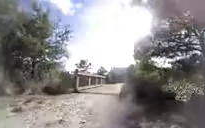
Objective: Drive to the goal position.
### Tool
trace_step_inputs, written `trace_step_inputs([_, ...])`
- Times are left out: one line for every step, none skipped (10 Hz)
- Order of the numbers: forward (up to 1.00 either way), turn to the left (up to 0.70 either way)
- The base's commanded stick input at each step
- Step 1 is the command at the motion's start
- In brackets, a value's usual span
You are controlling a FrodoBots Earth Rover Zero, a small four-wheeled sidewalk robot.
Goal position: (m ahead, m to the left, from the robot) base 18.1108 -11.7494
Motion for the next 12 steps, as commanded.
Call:
trace_step_inputs([0.70, 0.00])
trace_step_inputs([0.70, 0.00])
trace_step_inputs([0.70, 0.00])
trace_step_inputs([0.70, 0.00])
trace_step_inputs([0.70, 0.00])
trace_step_inputs([0.70, 0.00])
trace_step_inputs([0.70, 0.00])
trace_step_inputs([0.70, 0.00])
trace_step_inputs([0.70, 0.00])
trace_step_inputs([0.70, 0.00])
trace_step_inputs([0.70, 0.00])
trace_step_inputs([0.70, 0.00])
